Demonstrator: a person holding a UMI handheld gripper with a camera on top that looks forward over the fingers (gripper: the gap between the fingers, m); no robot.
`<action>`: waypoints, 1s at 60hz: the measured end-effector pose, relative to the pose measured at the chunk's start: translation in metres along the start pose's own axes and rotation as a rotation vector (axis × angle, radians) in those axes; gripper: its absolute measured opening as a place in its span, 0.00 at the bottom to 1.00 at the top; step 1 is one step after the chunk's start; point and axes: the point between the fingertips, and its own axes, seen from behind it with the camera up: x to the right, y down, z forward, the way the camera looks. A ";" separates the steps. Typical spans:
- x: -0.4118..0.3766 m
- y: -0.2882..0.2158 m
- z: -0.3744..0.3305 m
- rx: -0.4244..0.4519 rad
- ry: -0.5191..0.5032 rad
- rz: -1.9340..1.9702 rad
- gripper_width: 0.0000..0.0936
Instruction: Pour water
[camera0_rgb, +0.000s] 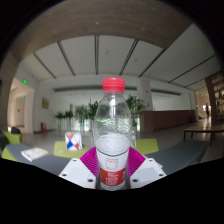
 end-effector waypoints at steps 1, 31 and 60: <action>0.006 0.011 0.002 -0.018 0.003 -0.015 0.35; 0.090 0.234 -0.002 -0.317 0.065 -0.032 0.37; 0.073 0.181 -0.116 -0.488 0.164 -0.067 0.92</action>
